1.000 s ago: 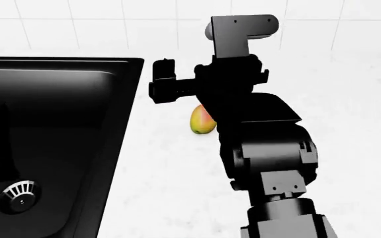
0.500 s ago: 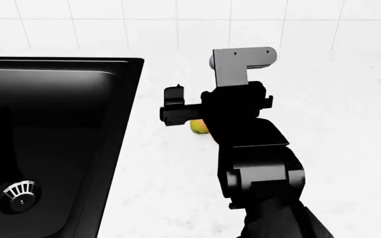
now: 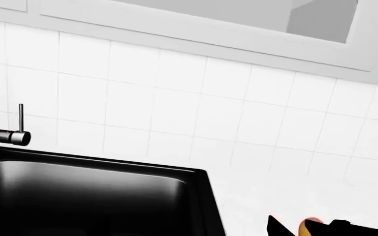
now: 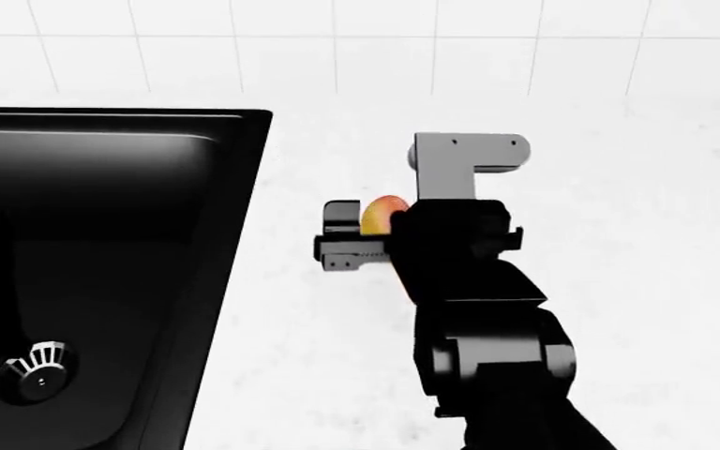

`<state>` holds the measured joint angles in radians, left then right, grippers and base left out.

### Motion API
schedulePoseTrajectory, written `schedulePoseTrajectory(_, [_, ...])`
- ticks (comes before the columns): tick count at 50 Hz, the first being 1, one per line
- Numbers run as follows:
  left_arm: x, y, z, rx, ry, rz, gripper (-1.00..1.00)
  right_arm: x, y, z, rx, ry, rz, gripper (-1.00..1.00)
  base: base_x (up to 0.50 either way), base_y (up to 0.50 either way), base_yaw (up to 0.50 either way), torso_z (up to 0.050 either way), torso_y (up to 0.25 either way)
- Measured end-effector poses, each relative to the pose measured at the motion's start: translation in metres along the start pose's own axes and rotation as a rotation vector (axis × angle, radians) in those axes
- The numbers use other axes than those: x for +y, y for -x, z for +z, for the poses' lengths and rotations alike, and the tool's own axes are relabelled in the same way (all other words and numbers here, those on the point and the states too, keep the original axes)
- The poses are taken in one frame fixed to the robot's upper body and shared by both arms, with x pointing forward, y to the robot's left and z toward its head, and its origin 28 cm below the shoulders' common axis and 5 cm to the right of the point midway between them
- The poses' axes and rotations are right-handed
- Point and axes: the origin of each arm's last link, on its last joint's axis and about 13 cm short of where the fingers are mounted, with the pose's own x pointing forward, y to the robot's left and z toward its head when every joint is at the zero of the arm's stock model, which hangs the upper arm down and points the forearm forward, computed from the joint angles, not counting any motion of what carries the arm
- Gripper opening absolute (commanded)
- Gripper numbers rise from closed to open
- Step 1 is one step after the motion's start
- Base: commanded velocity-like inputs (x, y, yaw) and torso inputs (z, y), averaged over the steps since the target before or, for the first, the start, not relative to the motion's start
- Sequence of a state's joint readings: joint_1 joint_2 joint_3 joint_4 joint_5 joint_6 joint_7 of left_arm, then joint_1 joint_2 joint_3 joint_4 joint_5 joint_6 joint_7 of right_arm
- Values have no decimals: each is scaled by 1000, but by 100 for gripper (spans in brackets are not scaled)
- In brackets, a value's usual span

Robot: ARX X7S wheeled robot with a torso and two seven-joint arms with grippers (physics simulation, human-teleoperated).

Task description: There is a mixed pile of frozen fruits and vegetables on the counter. Locate all the frozen vegetables and place the items in a bowl on the counter. Take all the frozen fruits and defrost them in a running sink.

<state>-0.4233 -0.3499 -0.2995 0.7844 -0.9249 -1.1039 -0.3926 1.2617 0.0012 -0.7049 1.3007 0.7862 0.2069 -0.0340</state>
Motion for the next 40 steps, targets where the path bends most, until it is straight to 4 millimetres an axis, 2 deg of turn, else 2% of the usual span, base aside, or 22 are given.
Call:
schedulePoseTrajectory(10, [-3, -3, 1, -10, -8, -2, 100, 1, 0, -2, 16, -9, 3, 100, 0, 0, 0, 0, 0])
schedulePoseTrajectory(39, [-5, -3, -2, -16, -10, -20, 100, 5, 0, 3, 4, 47, 24, 100, 0, 0, 0, 0, -85])
schedulePoseTrajectory(40, [-5, -3, -2, -16, -9, -19, 100, 5, -1, 3, 2, 47, 25, -100, 0, 0, 0, 0, 0])
